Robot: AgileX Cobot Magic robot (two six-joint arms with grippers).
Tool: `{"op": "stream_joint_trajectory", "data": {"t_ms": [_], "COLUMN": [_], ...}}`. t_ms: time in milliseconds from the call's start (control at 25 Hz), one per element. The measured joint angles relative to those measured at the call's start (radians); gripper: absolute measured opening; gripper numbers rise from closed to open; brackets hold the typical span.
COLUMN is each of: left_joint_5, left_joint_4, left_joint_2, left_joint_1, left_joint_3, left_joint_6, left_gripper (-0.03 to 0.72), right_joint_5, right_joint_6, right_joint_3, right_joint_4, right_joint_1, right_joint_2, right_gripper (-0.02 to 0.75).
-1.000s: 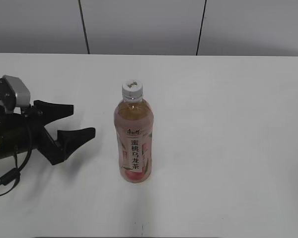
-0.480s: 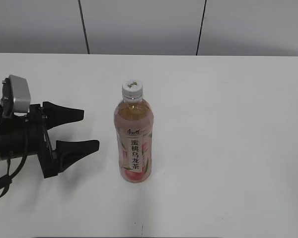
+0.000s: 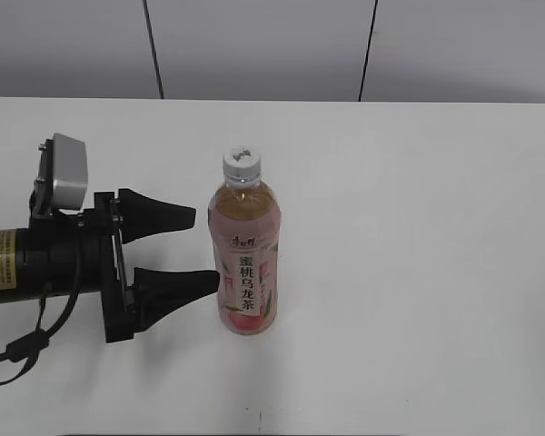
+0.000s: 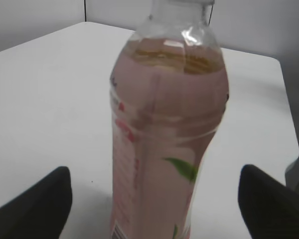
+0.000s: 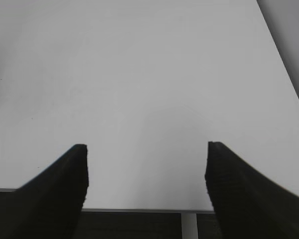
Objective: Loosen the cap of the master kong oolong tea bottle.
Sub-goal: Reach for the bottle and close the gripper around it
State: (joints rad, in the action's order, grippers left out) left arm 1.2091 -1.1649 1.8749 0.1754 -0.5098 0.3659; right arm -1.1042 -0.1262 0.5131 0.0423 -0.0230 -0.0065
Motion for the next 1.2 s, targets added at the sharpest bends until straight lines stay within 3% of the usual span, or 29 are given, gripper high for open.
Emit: {"op": "stream_joint_trajectory", "data": {"t_ms": [600, 1200], "left_joint_5": [0.0, 0.001], "left_joint_4": [0.221, 0.246], "left_joint_2": [-0.001, 0.103], "left_joint_1": [0.142, 0.233], "left_joint_3": [-0.021, -0.155], "left_joint_6": [0.001, 0.001], "left_gripper": [0.605, 0.591], "right_joint_5": [0.0, 0.0], "right_joint_6": [0.0, 0.0], "right_joint_3": [0.0, 0.0], "right_joint_4": [0.0, 0.0], "right_joint_1": [0.0, 0.0], "right_joint_2": [0.0, 0.0], "right_gripper": [0.554, 0.554]}}
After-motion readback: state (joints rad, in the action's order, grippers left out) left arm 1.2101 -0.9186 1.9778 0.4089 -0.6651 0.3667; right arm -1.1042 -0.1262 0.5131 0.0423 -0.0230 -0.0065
